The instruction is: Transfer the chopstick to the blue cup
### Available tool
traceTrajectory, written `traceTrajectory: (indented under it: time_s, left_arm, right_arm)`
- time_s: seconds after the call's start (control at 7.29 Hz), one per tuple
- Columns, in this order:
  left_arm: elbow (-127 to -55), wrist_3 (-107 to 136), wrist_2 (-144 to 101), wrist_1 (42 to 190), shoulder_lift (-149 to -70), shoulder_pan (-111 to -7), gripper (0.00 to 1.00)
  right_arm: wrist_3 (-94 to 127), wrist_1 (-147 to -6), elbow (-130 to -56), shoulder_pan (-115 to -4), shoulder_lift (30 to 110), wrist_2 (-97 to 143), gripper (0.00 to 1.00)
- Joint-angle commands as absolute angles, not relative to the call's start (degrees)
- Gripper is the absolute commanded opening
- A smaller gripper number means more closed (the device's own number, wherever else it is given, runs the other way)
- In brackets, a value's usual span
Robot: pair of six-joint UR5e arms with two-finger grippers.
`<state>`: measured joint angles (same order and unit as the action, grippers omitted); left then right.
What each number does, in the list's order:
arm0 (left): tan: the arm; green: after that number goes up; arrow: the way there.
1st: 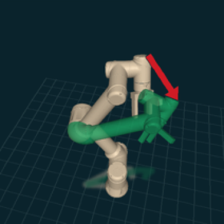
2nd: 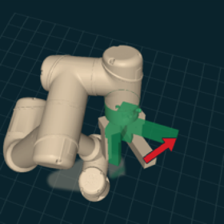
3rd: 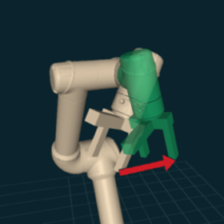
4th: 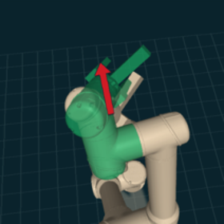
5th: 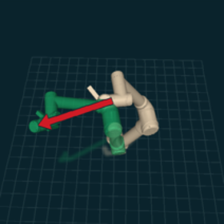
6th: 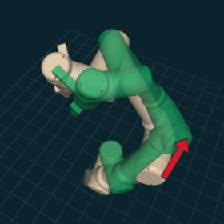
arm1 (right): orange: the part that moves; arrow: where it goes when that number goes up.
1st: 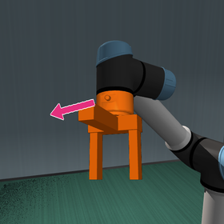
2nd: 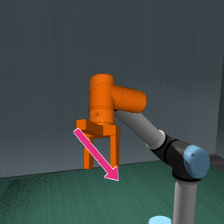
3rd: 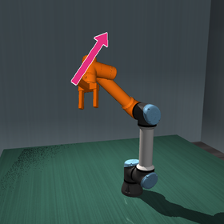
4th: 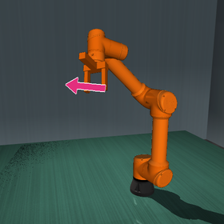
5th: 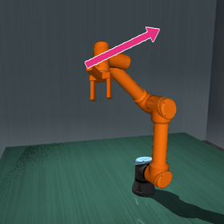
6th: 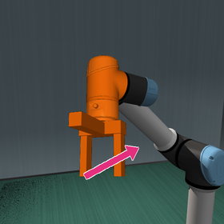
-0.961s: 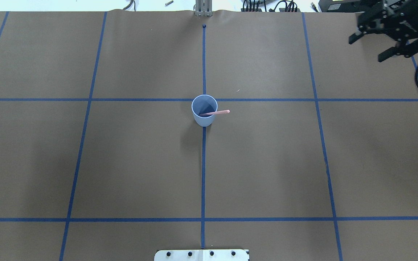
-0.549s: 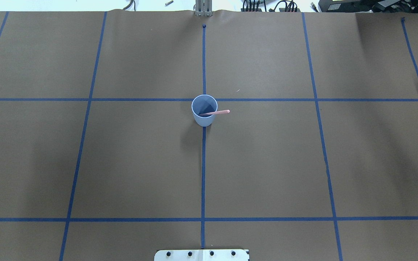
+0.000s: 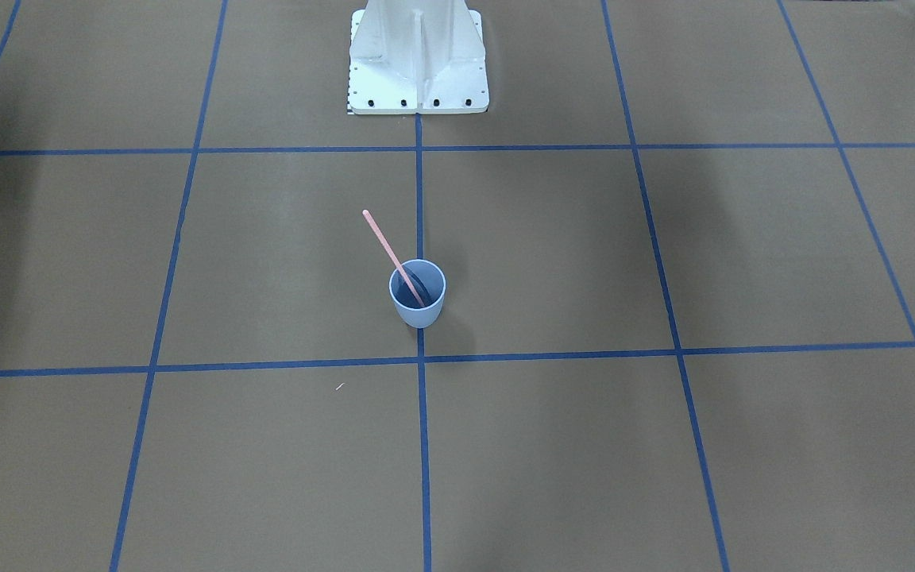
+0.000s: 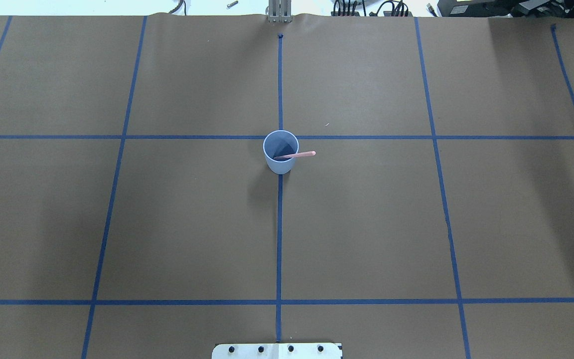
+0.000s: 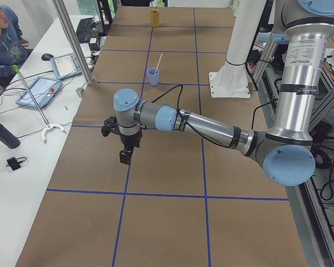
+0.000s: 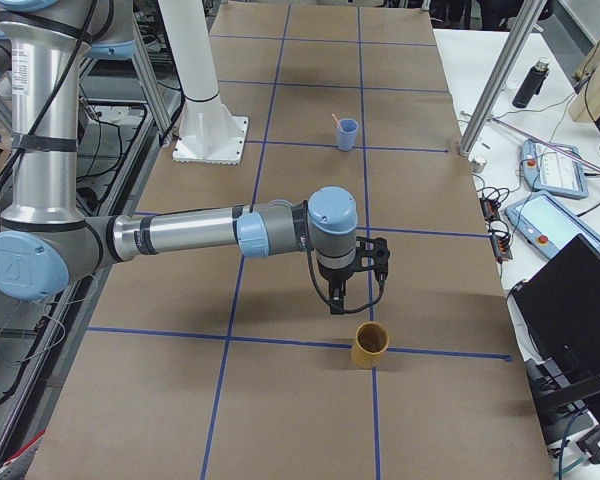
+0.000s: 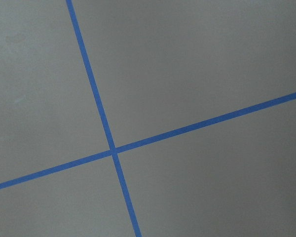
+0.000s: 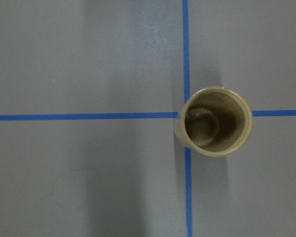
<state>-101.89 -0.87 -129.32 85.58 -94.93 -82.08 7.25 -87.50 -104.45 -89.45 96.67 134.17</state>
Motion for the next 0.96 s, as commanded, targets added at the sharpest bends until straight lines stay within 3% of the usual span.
traceTrajectory:
  time_s: [0.0, 0.82]
  left_arm:
    - [-102.39, 3.42, -134.60, 85.61, -94.48, -82.09, 0.99]
    - [-102.48, 3.16, -138.16, 87.00, -91.32, -84.90, 0.99]
  right_arm:
    - [3.96, -87.54, -104.24, -89.91, 97.82, 132.80, 1.00]
    - [4.04, -86.84, -104.76, -87.80, 95.98, 133.42, 1.00]
